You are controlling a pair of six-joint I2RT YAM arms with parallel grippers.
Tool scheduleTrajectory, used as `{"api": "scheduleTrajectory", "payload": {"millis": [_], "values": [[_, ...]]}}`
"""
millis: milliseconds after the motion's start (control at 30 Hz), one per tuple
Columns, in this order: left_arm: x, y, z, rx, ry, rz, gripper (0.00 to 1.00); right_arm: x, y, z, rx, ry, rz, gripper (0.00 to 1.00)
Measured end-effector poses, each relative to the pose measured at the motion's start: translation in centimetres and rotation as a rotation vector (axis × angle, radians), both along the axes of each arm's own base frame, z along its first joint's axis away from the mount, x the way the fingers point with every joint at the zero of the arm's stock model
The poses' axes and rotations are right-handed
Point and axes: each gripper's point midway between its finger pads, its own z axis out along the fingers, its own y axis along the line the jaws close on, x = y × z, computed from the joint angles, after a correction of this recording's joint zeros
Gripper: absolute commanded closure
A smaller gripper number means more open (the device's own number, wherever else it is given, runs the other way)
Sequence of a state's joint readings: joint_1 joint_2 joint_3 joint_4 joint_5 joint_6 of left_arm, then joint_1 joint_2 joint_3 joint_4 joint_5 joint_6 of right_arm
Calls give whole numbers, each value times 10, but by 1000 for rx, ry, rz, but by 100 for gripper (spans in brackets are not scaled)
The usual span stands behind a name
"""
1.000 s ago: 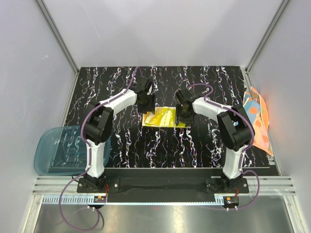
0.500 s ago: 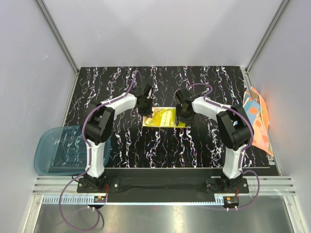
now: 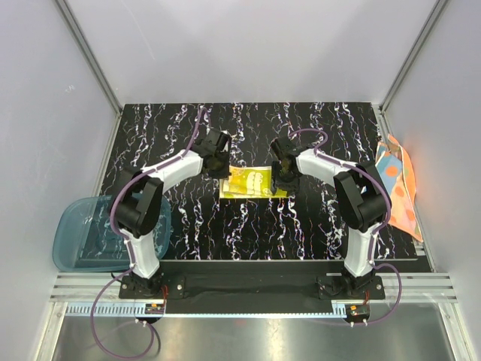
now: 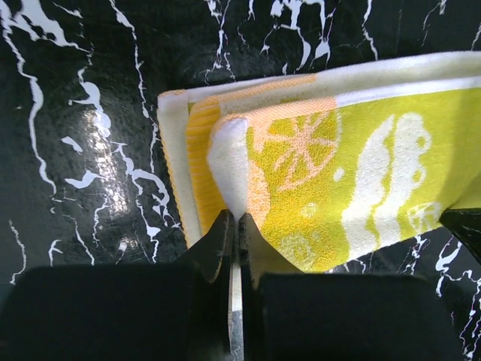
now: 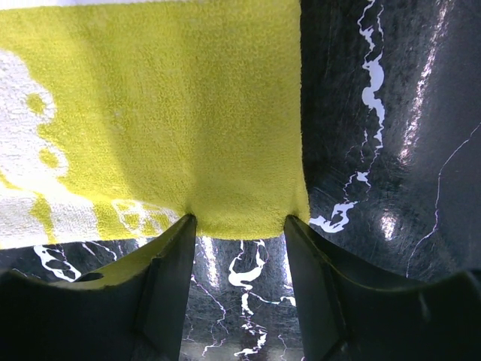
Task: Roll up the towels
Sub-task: Fold the towel
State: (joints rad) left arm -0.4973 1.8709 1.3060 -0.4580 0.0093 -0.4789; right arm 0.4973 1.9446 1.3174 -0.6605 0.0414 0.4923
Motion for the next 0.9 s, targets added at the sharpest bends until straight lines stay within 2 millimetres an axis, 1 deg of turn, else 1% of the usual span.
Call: {"api": "scheduleTrajectory", "payload": {"millis": [33,67,133,200,267,300,367,400,433,500,567,667,700,733,767,833,867,900], "values": [[1,1,2,2,-10,5,91,0,0,0,-1,2,0,41],[2,1,4,4,-22,11,85,0,0,0,-2,4,0,40],[3,1,5,11,-31,18,77,0,0,0,-1,4,2,39],[4,3,4,22,-33,27,70,0,1,0,1,5,4,36],[5,6,4,34,-36,41,66,0,2,1,3,5,7,34],[5,7,3,38,-37,46,59,1,2,2,3,3,10,33],[5,10,3,51,-37,57,50,1,1,3,-3,2,18,30],[5,12,2,60,-36,64,44,1,0,4,-9,3,22,28],[4,14,1,75,-34,68,42,1,-2,5,-21,7,28,26],[0,18,1,106,-30,76,41,1,-5,10,-43,11,40,24],[-7,19,5,141,-34,73,41,3,-6,19,-53,9,52,22],[-17,10,19,141,-59,51,43,14,1,40,-32,-24,75,22],[-18,6,27,128,-73,46,44,17,5,47,-17,-39,83,24],[-21,0,34,111,-87,38,45,20,8,55,-1,-51,91,28],[-22,-4,40,94,-99,33,46,23,12,63,24,-65,99,46],[-23,-13,49,56,-115,22,47,31,19,77,68,-88,115,62],[-23,-17,52,37,-121,21,48,35,21,82,83,-97,118,72],[-22,-21,53,18,-121,19,48,40,21,86,99,-102,118,77]]}}
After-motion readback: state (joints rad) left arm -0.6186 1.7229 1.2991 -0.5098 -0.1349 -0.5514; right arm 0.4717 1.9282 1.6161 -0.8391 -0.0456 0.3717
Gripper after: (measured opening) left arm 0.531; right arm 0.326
